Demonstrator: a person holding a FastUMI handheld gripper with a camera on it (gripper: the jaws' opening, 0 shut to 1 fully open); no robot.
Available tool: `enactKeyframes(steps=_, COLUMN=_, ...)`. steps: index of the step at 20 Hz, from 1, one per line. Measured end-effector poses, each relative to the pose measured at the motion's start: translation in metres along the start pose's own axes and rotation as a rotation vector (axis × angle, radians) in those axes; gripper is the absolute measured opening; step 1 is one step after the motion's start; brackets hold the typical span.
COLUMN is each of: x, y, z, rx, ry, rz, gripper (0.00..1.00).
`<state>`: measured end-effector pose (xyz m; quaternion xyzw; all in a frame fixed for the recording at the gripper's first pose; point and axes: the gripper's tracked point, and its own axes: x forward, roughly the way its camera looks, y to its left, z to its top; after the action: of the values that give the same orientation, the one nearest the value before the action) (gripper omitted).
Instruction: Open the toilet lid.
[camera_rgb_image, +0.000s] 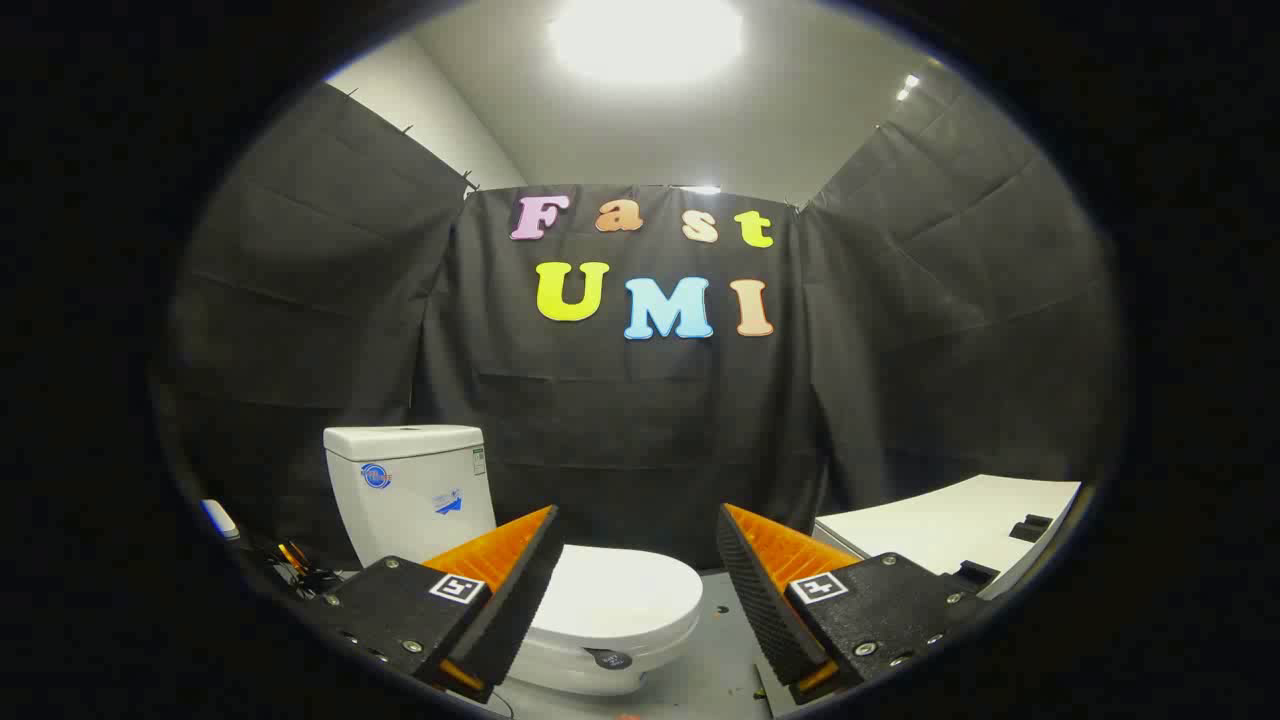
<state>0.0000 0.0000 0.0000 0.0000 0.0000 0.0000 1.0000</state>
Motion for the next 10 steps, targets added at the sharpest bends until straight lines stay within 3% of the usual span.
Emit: enactKeyframes(steps=10, x=-0.0032, y=-0.002, z=0.002, rx=0.003, ry=-0.009, rz=-0.007, gripper=0.95)
